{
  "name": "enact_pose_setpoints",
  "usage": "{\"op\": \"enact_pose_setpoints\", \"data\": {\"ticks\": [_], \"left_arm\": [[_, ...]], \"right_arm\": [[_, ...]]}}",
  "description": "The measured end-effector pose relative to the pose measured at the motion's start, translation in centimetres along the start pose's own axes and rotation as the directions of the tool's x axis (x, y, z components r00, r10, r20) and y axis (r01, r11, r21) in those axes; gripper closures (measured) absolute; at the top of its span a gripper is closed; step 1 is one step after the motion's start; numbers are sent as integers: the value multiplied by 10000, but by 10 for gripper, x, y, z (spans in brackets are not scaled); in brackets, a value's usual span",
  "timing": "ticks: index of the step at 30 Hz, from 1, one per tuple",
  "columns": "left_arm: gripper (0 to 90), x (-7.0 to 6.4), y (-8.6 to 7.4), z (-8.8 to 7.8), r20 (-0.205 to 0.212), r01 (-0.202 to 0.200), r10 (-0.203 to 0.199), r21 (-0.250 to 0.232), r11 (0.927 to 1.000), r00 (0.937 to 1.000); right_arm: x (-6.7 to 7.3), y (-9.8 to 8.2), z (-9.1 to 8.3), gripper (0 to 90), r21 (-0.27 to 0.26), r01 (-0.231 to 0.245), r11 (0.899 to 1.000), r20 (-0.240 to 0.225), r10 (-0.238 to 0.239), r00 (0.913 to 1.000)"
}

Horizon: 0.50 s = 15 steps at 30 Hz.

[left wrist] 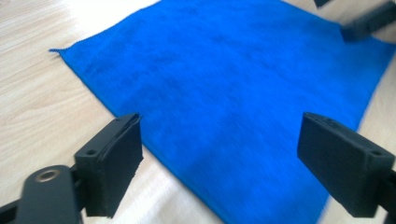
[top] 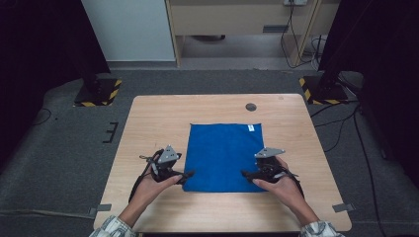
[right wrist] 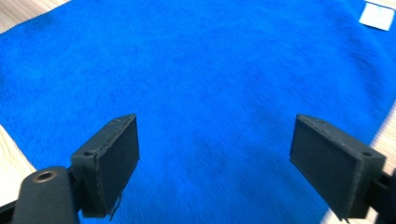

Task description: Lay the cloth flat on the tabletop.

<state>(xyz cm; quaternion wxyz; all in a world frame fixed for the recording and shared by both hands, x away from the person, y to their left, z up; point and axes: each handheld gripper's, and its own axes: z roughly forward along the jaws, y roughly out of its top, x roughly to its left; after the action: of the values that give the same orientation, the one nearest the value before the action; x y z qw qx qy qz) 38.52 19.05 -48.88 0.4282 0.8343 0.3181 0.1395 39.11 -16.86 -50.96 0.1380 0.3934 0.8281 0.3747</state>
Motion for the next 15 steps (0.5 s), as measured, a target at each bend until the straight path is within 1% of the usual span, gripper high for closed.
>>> {"op": "enact_pose_setpoints", "data": {"ticks": [1, 2, 3, 4, 5, 6, 7, 8, 11, 15], "left_arm": [[124, 0, 0, 0, 0, 0, 0, 0, 10000, 10000], [113, 4, 2, 3, -43, 54, -53, 18, 10000, 10000], [89, 11, 5, 9, -165, 127, -125, 95, 9999, 9998], [72, 14, 6, 12, -241, 103, -100, 131, 9999, 9997], [66, 16, 8, 14, -290, 162, -158, 109, 9998, 9995], [65, 16, 8, 14, -290, 162, -158, 109, 9998, 9995], [62, 21, 11, 18, -224, 233, -231, 72, 9997, 9995], [60, 23, 13, 20, -253, 279, -277, 67, 9996, 9993], [57, 28, 18, 25, -250, 395, -394, 62, 9992, 9989], [57, 33, 23, 29, -275, 395, -392, 99, 9992, 9989]], "right_arm": [[0, 0, 0, 156, 0, 0, 10000, 0, 0, 10000], [2, 4, 5, 141, 25, -61, 10000, -122, 61, 9999], [3, 7, 8, 139, -9, -41, 10000, -133, 41, 9999], [4, 9, 10, 134, -12, -32, 10000, -146, 32, 9999], [5, 11, 12, 133, -8, -50, 10000, -168, 50, 9998], [5, 11, 12, 133, -8, -50, 10000, -168, 50, 9998], [6, 15, 17, 122, -4, -21, 10000, -245, 21, 9997], [7, 17, 19, 117, 52, -6, 10000, -269, 7, 9996], [9, 22, 26, 116, 119, 55, 9999, -185, -53, 9998], [14, 29, 31, 119, 66, 175, 9998, -242, -173, 9996]]}}
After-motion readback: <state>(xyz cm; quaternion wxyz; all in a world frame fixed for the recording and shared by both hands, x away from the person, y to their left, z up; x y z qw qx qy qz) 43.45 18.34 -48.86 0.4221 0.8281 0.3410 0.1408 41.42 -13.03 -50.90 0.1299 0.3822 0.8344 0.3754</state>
